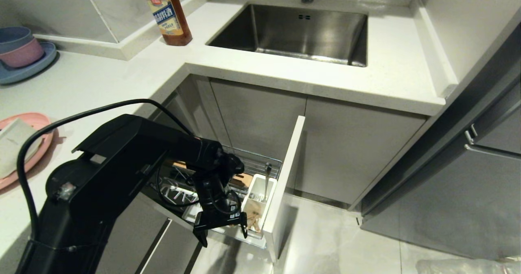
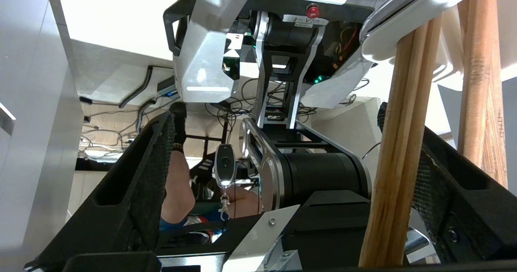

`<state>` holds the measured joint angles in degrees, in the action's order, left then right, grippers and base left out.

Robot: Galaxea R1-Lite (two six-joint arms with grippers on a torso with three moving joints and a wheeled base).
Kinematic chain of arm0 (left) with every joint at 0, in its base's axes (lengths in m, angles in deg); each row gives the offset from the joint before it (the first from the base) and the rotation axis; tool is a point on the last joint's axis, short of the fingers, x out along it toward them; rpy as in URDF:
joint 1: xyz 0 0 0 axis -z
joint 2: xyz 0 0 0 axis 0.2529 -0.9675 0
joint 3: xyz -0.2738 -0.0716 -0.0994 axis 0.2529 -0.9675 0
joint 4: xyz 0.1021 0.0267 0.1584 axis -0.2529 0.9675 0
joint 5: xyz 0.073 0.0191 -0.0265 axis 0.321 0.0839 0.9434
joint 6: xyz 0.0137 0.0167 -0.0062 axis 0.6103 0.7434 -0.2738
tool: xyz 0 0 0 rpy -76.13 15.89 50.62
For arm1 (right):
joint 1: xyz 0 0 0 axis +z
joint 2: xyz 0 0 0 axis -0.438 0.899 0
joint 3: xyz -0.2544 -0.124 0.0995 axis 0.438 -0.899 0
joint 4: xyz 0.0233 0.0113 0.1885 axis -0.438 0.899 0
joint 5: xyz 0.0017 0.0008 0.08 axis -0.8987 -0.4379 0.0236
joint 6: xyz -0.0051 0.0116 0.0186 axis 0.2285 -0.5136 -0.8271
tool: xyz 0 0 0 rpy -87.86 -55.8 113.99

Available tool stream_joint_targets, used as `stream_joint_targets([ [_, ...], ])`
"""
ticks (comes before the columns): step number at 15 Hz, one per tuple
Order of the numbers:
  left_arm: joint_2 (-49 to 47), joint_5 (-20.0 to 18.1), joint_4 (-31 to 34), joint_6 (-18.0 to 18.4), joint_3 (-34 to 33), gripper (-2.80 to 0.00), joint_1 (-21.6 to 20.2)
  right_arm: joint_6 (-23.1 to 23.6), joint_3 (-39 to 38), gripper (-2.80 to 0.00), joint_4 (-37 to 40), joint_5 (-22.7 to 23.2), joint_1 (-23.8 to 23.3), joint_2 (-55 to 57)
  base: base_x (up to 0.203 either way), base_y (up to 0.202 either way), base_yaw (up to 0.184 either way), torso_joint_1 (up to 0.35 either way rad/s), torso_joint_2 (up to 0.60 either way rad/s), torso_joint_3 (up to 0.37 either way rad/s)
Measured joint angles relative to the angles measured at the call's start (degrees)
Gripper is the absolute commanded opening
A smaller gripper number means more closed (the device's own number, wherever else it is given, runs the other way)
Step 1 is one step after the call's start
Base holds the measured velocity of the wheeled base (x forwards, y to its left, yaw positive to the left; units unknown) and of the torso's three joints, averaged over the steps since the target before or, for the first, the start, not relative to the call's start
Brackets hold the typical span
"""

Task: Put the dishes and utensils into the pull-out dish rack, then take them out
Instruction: Take the chopsticks out of the cupboard

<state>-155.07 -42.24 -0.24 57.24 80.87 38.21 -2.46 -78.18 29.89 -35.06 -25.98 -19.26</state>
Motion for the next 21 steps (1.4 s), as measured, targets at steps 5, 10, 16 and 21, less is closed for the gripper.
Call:
stream_joint_targets([
  [5,0.0,0.0,0.2,-0.1,-0.1,-2.8,0.1,0.0,0.0,-2.8,0.0,0.0,0.0,0.0,0.0,0.0,0.0,0.0,0.0,0.0],
  [10,0.1,-0.2,0.2,0.0,-0.1,-2.8,0.3,0.0,0.0,-2.8,0.0,0.0,0.0,0.0,0.0,0.0,0.0,0.0,0.0,0.0],
  [16,1.2,-0.2,0.4,-0.2,-0.2,-2.8,0.2,0.0,0.0,-2.8,0.0,0.0,0.0,0.0,0.0,0.0,0.0,0.0,0.0,0.0],
  [21,6.6,-0.3,4.1,-1.5,0.2,-2.8,0.8,0.0,0.0,-2.8,0.0,0.0,0.0,0.0,0.0,0.0,0.0,0.0,0.0,0.0],
])
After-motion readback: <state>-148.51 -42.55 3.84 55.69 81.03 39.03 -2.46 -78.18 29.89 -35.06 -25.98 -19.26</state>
